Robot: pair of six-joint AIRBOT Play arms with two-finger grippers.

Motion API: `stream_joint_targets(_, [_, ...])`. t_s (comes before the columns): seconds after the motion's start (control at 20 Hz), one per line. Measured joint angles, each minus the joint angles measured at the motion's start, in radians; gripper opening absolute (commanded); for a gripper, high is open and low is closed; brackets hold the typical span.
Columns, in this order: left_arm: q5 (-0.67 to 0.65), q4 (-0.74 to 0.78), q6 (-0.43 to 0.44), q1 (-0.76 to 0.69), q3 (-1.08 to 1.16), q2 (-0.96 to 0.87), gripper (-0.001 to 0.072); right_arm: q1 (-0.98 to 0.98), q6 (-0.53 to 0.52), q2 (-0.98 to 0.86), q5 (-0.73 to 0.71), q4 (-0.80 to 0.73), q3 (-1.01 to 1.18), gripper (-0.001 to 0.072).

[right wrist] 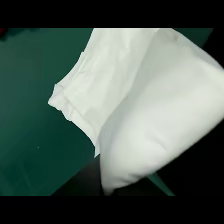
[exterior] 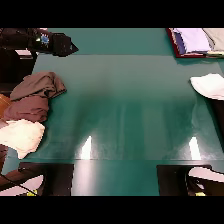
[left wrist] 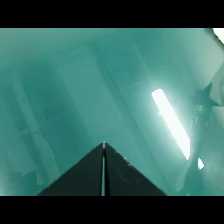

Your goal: Fold the shirts.

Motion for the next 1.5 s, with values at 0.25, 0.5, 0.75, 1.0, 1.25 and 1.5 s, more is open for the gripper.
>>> stream_joint_targets(0.25, [-0.001,0.000,-0.008,0.000,0.000,0.000,0.0025,-0.026,-0.001,0.003,-0.019,0.000,0.106,0.0013])
stream_joint_targets(0.5, [-0.003,0.000,-0.008,0.000,0.000,0.000,0.0025,-0.042,-0.002,0.005,0.028,-0.010,0.240,0.0013])
stream_joint_targets(0.75, [-0.013,0.002,-0.006,0.000,0.000,0.000,0.0025,-0.090,-0.018,0.036,0.111,-0.013,0.237,0.0013])
stream_joint_targets(1.0, [-0.018,0.005,0.006,0.000,0.000,0.000,0.0025,-0.183,-0.048,0.129,0.146,-0.064,0.070,0.0053])
stream_joint_targets(1.25, [-0.020,0.005,0.021,0.000,0.000,0.000,0.0025,-0.277,-0.061,0.217,0.162,-0.218,-0.117,0.0603])
stream_joint_targets(1.5, [-0.021,0.005,0.024,0.000,0.000,0.000,0.0025,-0.315,-0.062,0.269,0.152,-0.236,-0.179,0.0602])
